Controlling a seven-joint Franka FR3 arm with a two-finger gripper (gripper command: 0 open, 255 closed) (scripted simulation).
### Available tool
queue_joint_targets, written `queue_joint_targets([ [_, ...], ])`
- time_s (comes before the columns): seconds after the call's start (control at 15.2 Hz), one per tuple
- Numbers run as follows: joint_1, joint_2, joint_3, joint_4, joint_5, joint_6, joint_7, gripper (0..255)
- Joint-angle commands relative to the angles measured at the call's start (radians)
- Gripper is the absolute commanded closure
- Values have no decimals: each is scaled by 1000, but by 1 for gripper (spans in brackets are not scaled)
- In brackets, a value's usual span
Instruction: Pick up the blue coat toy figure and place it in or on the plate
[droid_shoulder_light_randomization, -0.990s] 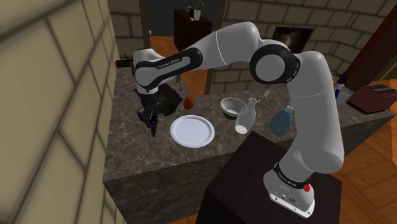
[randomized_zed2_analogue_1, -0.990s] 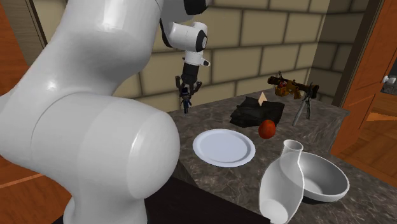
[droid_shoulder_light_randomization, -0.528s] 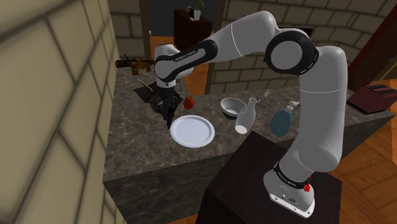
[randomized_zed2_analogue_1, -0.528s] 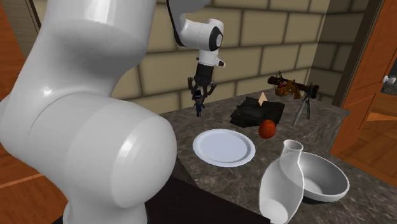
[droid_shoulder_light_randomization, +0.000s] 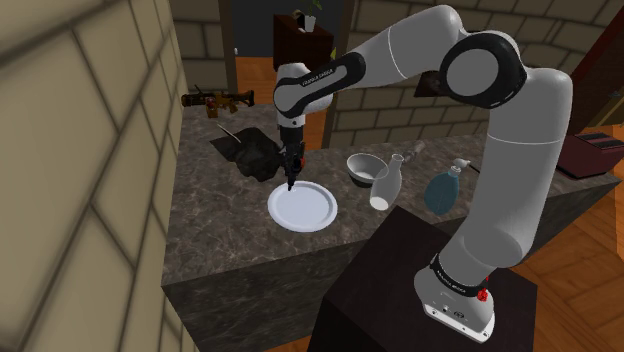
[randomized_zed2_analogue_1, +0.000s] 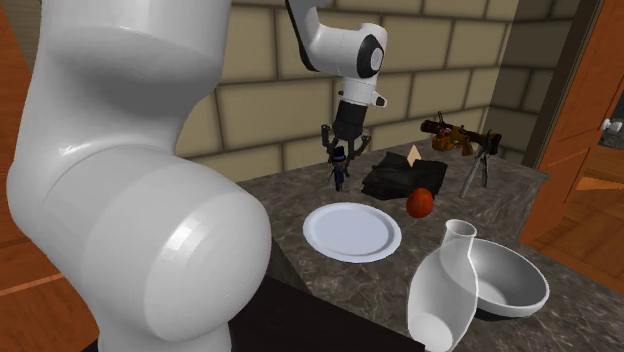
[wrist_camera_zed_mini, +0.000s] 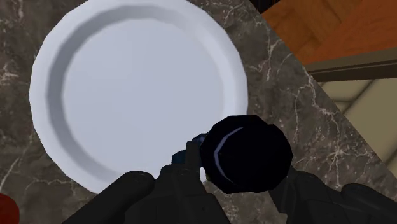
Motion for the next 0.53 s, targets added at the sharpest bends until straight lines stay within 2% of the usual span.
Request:
queue_joint_targets([
  [0.0, -28, -16, -15, -14, -3, -7, -42, 255],
  [0.13, -59, -36, -33, -35, -6, -12, -88, 255],
  [0.46, -57, 1, -34, -55, -6, 44, -92, 255],
])
